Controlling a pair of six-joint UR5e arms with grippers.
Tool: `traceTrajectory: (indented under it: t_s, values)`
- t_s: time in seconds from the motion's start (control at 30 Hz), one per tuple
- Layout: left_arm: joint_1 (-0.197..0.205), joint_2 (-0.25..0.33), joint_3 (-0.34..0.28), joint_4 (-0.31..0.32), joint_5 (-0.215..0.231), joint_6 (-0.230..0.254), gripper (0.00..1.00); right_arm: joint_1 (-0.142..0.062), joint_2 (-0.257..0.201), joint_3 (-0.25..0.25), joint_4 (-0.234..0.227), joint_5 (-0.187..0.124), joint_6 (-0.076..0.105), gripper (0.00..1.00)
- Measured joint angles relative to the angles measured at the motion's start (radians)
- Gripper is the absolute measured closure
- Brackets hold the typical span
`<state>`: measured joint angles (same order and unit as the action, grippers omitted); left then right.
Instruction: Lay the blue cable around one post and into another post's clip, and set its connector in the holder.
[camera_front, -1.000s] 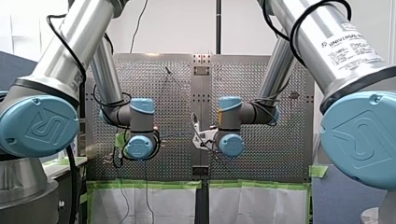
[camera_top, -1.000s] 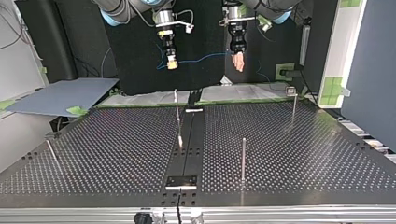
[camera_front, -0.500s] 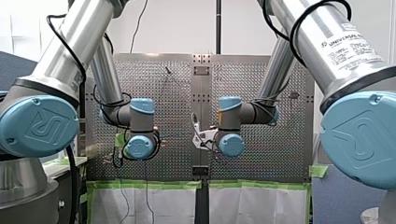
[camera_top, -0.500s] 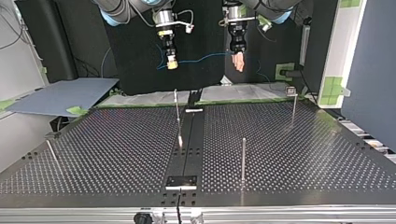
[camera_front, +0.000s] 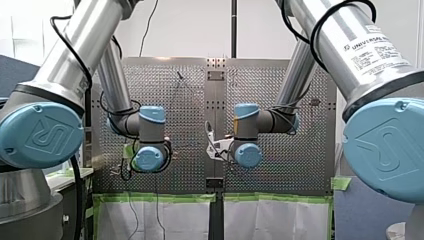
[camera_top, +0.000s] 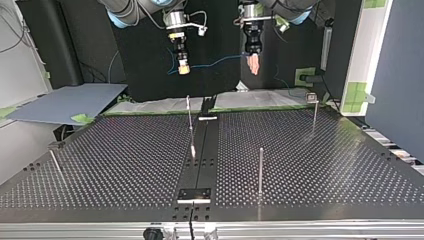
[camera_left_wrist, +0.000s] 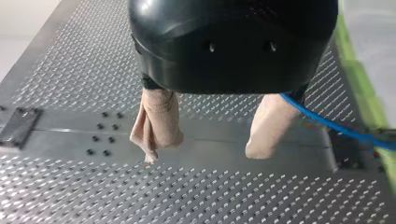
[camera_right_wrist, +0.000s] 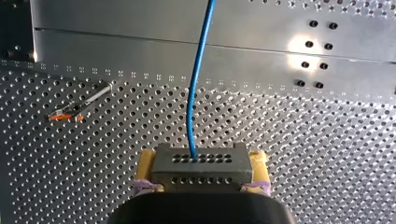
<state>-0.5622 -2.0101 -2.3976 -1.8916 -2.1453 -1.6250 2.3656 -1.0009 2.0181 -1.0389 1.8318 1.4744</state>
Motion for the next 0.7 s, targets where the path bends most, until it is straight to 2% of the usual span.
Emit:
traceTrajectory:
  t_s: [0.17,0.7]
  values:
    - [-0.008,-0.021,-0.002,0.000,0.003,0.001,0.00,-0.001,0.000,0.000,0.000,0.000,0.000,1.00]
    - [-0.009,-0.024,-0.003,0.000,0.003,0.001,0.00,0.000,-0.002,0.001,0.002,-0.002,0.002,1.00]
